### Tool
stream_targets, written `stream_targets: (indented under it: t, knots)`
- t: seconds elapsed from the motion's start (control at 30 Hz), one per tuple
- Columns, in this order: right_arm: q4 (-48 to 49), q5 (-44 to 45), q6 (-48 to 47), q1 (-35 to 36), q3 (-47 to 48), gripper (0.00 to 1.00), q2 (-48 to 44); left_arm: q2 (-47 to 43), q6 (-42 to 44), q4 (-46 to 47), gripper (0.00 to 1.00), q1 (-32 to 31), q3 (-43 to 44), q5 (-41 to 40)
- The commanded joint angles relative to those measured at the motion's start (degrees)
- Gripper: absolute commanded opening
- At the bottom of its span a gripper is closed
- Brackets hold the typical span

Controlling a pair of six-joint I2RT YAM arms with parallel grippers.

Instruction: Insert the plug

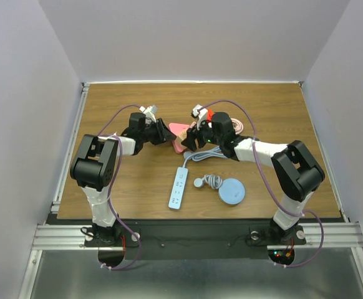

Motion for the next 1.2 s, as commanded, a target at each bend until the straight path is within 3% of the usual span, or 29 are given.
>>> stream_targets:
  t: [0.0, 1.17]
  knots:
    - [3.53, -0.86, 0.97, 0.50, -0.76, 0.00, -2.81, 1.92, 5.78, -7.06, 0.00, 0.02, -0.22, -3.81]
    - [5.29, 0.73, 0.00, 1.29, 2.49, 0.00, -0.36, 1.39, 6.05, -7.32, 0.00, 0.02, -0.39, -3.02]
